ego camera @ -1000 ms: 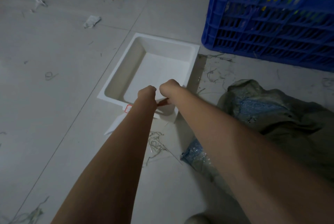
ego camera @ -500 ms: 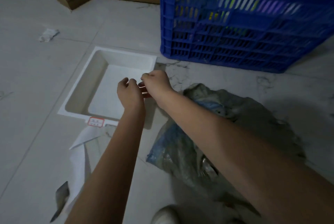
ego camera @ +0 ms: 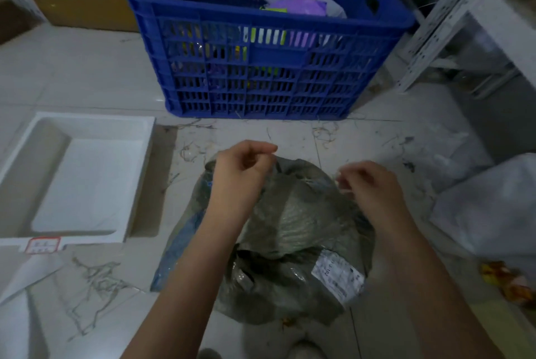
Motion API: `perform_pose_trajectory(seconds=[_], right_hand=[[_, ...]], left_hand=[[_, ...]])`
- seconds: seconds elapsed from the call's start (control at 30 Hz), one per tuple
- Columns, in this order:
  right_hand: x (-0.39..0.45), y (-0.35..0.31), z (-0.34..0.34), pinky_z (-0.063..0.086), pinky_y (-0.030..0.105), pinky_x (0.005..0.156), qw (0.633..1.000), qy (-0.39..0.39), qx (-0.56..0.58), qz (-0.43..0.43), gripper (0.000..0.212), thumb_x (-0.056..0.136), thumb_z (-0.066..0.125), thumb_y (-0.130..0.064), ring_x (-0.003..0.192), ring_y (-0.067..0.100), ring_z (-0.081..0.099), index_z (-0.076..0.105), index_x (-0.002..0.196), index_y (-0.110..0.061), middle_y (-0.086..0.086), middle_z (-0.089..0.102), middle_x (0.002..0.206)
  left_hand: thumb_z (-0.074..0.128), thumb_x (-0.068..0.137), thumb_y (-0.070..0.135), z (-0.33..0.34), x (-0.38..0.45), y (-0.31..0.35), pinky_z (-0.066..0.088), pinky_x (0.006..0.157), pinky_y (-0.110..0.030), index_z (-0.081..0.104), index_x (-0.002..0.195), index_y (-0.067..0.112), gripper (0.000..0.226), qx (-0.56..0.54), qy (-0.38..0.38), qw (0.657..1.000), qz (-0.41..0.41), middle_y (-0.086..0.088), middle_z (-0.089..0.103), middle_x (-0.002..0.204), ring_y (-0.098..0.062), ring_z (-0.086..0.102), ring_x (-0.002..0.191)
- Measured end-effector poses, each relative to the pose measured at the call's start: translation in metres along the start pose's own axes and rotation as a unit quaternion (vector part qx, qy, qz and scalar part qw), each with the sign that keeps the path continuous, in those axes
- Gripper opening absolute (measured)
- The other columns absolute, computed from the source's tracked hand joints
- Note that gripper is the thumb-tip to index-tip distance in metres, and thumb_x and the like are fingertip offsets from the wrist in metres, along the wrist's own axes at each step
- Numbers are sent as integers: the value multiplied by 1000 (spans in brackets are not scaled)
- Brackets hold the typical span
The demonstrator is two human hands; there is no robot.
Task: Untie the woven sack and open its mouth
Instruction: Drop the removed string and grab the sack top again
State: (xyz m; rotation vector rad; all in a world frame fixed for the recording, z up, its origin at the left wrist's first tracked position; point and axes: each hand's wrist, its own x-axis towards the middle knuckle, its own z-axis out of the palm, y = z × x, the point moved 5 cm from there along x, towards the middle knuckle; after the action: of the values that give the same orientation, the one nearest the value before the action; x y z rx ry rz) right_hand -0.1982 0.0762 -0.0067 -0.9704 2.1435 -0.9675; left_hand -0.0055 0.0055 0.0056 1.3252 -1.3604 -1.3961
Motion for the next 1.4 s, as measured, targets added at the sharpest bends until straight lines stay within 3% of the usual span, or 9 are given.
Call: perform_pose_trajectory(seconds=[0.13, 0.23, 0.4, 0.6, 0.77, 0.93, 1.17, 1.3, 1.4], right_hand=[[-17, 65, -15, 45, 23, 76, 996, -37, 17, 85, 15, 92, 53, -16, 87, 15, 58, 65, 85, -21, 5, 68, 102], [-27, 78, 4, 45, 2, 62, 989, -117, 44, 77, 24, 92, 52, -9, 85, 2, 62, 66, 83, -26, -14, 64, 90], [-36, 72, 27, 52, 23, 83, 984, -146, 100, 31, 32, 94, 48, -9, 95, 7, 67, 71, 90, -31, -7, 74, 97], [-52, 38, 42, 50, 6, 74, 948, -276, 149, -44, 54, 92, 43, 5, 81, -13, 65, 69, 76, -40, -29, 72, 76], [-30, 38, 0, 55, 28, 82, 993, -35, 82, -77, 27, 83, 66, -14, 92, 3, 65, 60, 103, -31, -20, 67, 96], [-23, 23, 24, 33, 36, 111, 972, -232, -19, -24, 110, 41, 74, -68, 131, 7, 37, 31, 138, -39, -19, 37, 143], [-34, -10, 59, 49, 18, 84, 949, -289, 108, -60, 24, 74, 74, -35, 94, 5, 62, 60, 93, -38, -17, 65, 95], [-57, -16, 78, 41, 33, 103, 950, -277, 21, -141, 30, 74, 71, -41, 110, 11, 54, 72, 94, -20, -3, 64, 111], [-81, -27, 71, 44, 28, 84, 933, -167, -56, -312, 38, 76, 65, -44, 94, 14, 48, 63, 71, -6, 2, 56, 93]], left_hand=[[62, 84, 14, 22, -28, -19, 48, 58, -25, 60, 76, 26, 15, 100, -47, 994, -21, 2, 57, 66, -14, 55, 61], [65, 80, 35, 38, -43, -34, 53, 72, -35, 57, 95, 27, 18, 221, -53, 974, -9, 3, 61, 87, -16, 60, 82], [54, 74, 65, 54, -44, -54, 48, 94, -40, 47, 130, 21, 71, 321, -67, 944, -42, -4, 50, 122, -22, 51, 113], [53, 92, 24, 47, -29, -65, 45, 65, -16, 70, 104, 12, 24, 211, -55, 975, -47, 3, 66, 85, -9, 60, 76], [47, 95, 12, 17, -26, -51, 52, 73, -36, 67, 93, 9, 20, 114, 38, 992, -39, -9, 69, 85, -22, 63, 79], [46, 96, 14, -10, -21, -28, 42, 61, -36, 62, 80, 11, 23, -26, 75, 995, -62, -13, 58, 69, -24, 51, 63], [43, 93, 2, -34, -19, -6, 52, 47, -16, 59, 75, 10, 25, -240, 88, 961, -105, -5, 66, 64, -17, 64, 59], [38, 97, 25, -33, -21, 6, 59, 52, -23, 72, 63, 10, 50, -418, 48, 894, -152, -4, 71, 60, -14, 70, 56], [40, 89, 55, -41, -20, 16, 59, 73, -32, 66, 88, 15, 48, -413, 29, 900, -133, -5, 71, 83, -19, 70, 78]])
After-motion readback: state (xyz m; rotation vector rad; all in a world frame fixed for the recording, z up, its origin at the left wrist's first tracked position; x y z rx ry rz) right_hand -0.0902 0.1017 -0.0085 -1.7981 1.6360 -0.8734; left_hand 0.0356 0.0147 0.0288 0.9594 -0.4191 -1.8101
